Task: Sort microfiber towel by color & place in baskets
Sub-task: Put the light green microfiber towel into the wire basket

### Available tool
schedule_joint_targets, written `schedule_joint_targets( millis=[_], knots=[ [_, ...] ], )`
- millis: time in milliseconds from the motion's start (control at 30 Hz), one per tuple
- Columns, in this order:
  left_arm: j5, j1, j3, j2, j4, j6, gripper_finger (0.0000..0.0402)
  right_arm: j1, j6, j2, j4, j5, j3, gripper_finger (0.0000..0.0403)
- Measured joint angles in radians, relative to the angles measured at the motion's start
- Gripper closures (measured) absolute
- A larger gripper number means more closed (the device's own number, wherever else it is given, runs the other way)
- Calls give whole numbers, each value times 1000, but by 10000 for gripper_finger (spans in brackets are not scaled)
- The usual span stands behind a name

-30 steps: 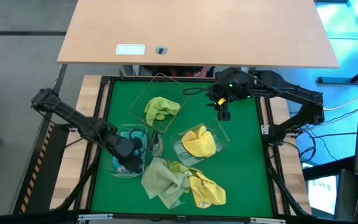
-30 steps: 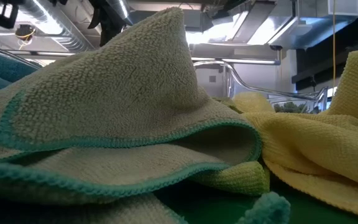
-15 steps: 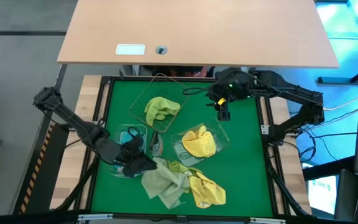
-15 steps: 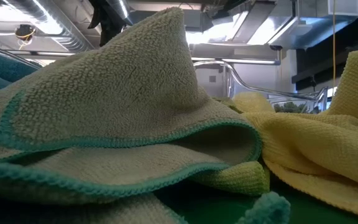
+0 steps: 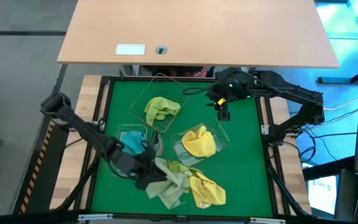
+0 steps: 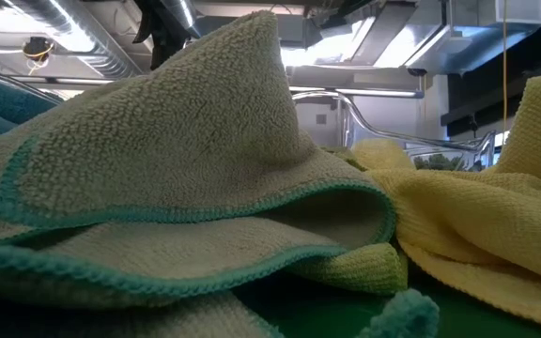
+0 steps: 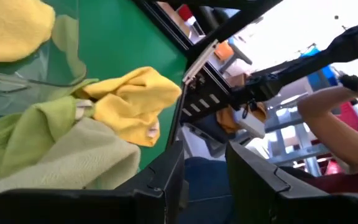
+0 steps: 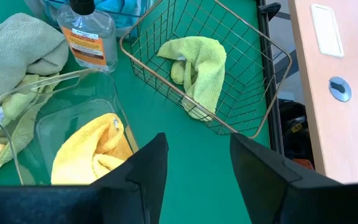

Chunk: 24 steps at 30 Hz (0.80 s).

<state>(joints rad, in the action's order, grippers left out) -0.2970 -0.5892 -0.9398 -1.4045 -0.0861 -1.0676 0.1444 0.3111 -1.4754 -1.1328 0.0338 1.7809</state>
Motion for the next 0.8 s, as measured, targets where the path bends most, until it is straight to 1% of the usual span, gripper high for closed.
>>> schedule_joint_targets(
  millis=[267,500,600,700,800],
  knots=[
    [-8,0,0,-64,-21,5,285,0,0,0,2,0,0,230],
    [-40,3,0,-108,-23,17,247,0,0,0,-17,-9,0,230],
    [-64,7,0,-115,-20,63,231,0,0,0,-57,-98,-2,230],
    [-93,12,0,-115,-22,143,224,-2,0,6,-45,-191,-32,230],
    [-112,12,0,-115,-22,225,223,-2,6,10,-39,-238,-75,230]
  ],
)
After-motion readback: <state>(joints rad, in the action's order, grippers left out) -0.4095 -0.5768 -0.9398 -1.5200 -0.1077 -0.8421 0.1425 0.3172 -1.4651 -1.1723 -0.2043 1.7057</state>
